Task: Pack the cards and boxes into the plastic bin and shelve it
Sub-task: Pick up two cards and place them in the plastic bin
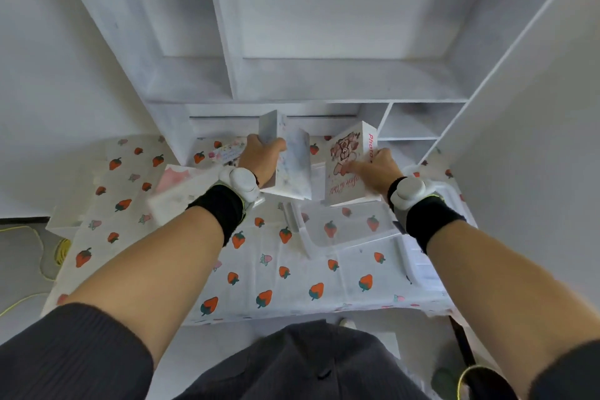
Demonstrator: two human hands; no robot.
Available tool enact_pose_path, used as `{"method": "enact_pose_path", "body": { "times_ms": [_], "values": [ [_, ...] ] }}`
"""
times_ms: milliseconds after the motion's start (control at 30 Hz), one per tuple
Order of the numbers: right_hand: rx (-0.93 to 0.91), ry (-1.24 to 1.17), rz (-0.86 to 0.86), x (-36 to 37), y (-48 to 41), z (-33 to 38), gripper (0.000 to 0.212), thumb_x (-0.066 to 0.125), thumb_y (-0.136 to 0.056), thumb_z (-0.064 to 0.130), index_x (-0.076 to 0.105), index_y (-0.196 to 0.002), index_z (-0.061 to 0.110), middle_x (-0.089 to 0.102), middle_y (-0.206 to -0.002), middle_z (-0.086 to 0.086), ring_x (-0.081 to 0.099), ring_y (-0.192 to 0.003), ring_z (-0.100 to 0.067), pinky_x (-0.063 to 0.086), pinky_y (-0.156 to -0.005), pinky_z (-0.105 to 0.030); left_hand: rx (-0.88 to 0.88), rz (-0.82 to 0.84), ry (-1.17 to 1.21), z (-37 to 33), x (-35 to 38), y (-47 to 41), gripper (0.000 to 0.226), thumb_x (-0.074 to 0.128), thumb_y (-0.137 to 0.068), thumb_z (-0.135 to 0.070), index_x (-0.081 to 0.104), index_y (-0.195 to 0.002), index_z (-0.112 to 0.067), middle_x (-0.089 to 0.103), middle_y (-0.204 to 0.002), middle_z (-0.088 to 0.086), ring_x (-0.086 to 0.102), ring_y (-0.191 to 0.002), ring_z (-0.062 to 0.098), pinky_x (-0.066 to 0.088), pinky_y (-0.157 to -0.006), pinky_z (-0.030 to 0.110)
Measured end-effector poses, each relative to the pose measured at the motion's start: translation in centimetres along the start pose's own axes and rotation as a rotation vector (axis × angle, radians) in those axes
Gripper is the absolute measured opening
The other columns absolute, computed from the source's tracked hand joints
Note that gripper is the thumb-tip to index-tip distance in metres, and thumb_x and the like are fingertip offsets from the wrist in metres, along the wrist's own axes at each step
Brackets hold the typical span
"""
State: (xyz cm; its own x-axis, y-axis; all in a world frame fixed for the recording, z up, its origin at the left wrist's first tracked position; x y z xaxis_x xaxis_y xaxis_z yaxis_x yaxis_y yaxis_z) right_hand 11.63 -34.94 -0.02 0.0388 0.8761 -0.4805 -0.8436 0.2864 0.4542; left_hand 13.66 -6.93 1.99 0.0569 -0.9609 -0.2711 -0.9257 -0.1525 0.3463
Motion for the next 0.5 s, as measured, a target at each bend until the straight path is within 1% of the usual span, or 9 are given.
{"method": "enact_pose_path", "body": {
  "times_ms": [67, 133, 167, 267, 300, 367, 400, 433, 500],
  "values": [
    [0.027, 0.049, -0.008, -2.5, -0.4, -2.0, 0.072, 0.085, -0.076, 0.026, 0.039, -0.128, 0.009, 0.065, -0.109, -0.006, 0.068, -0.098, -0.029, 0.059, -0.085, -0.041, -0.026, 0.022, -0.021, 0.1, 2.8, 0.3, 0.062, 0.065, -0.070, -0.044, 0.050, -0.119, -0.010, 0.063, -0.106, 0.008, 0.062, -0.099, 0.030, 0.050, -0.094, 0.050],
    [0.058, 0.123, -0.025, -4.6, -0.9, -4.1, 0.071, 0.084, -0.079, 0.027, 0.038, -0.130, 0.007, 0.058, -0.099, -0.001, 0.062, -0.096, -0.027, 0.056, -0.084, -0.039, -0.058, 0.042, -0.054, 0.6, 5.7, 0.9, 0.060, 0.065, -0.076, -0.040, 0.048, -0.124, -0.008, 0.061, -0.108, 0.008, 0.060, -0.101, 0.031, 0.049, -0.093, 0.045],
    [0.055, 0.162, -0.025, -4.6, -0.8, -4.8, 0.073, 0.084, -0.080, 0.027, 0.037, -0.132, 0.005, 0.057, -0.098, 0.000, 0.061, -0.097, -0.028, 0.055, -0.085, -0.039, -0.072, 0.056, -0.072, 1.1, 6.2, 1.2, 0.061, 0.065, -0.078, -0.039, 0.046, -0.127, -0.008, 0.061, -0.109, 0.008, 0.059, -0.101, 0.031, 0.048, -0.092, 0.045],
    [0.108, 0.196, 0.014, -5.9, -1.7, -7.8, 0.077, 0.080, -0.084, 0.023, 0.032, -0.140, 0.002, 0.065, -0.116, -0.009, 0.067, -0.109, -0.033, 0.056, -0.089, -0.039, -0.147, 0.090, -0.153, 3.2, 9.8, 1.7, 0.063, 0.063, -0.080, -0.040, 0.044, -0.129, -0.006, 0.060, -0.110, 0.009, 0.058, -0.102, 0.032, 0.048, -0.094, 0.045],
    [0.124, 0.207, 0.022, -6.2, -1.9, -8.6, 0.066, 0.079, -0.085, 0.024, 0.038, -0.134, 0.007, 0.067, -0.119, -0.011, 0.067, -0.110, -0.033, 0.057, -0.093, -0.042, -0.177, 0.107, -0.185, 4.1, 10.8, 1.9, 0.063, 0.062, -0.080, -0.041, 0.044, -0.128, -0.005, 0.059, -0.111, 0.009, 0.058, -0.101, 0.032, 0.047, -0.093, 0.043],
    [0.179, 0.253, 0.044, -6.6, -1.9, -10.2, 0.037, 0.077, -0.084, 0.028, 0.049, -0.105, 0.016, 0.068, -0.115, -0.009, 0.068, -0.107, -0.032, 0.056, -0.096, -0.045, -0.229, 0.153, -0.249, 6.0, 12.2, 2.3, 0.055, 0.060, -0.084, -0.036, 0.042, -0.125, -0.004, 0.057, -0.108, 0.008, 0.055, -0.094, 0.028, 0.044, -0.084, 0.037],
    [0.212, 0.274, 0.073, -6.8, -2.0, -11.1, 0.030, 0.077, -0.083, 0.030, 0.052, -0.094, 0.017, 0.069, -0.110, -0.007, 0.069, -0.105, -0.031, 0.057, -0.095, -0.045, -0.253, 0.160, -0.281, 6.9, 13.1, 2.3, 0.049, 0.059, -0.087, -0.033, 0.041, -0.123, -0.004, 0.056, -0.102, 0.007, 0.053, -0.086, 0.026, 0.041, -0.078, 0.035],
    [0.240, 0.278, 0.108, -6.9, -2.2, -11.9, 0.026, 0.077, -0.081, 0.032, 0.057, -0.089, 0.019, 0.071, -0.108, -0.006, 0.070, -0.102, -0.030, 0.059, -0.093, -0.045, -0.269, 0.153, -0.303, 7.6, 13.7, 2.3, 0.045, 0.059, -0.088, -0.030, 0.040, -0.121, -0.005, 0.054, -0.095, 0.006, 0.050, -0.080, 0.024, 0.037, -0.074, 0.033],
    [0.291, 0.295, 0.152, -7.0, -2.8, -13.8, 0.031, 0.076, -0.078, 0.038, 0.062, -0.099, 0.020, 0.073, -0.107, -0.007, 0.072, -0.098, -0.031, 0.060, -0.090, -0.046, -0.298, 0.122, -0.315, 8.6, 14.8, 2.2, 0.039, 0.058, -0.091, -0.027, 0.038, -0.116, -0.005, 0.051, -0.091, 0.004, 0.047, -0.080, 0.024, 0.033, -0.073, 0.032]
  ]
}}
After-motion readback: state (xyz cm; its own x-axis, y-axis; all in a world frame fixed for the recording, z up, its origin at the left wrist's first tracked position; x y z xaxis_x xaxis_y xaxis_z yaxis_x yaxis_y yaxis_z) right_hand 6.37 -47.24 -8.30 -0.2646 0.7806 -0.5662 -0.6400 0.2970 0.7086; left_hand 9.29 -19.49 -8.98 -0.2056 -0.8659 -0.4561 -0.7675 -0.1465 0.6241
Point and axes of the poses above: each hand's wrist, its own y-axis away from the middle knuckle, its own x-axis out of the palm, z = x × y, the point moved 8 cm from there along -y, towards the middle knuckle
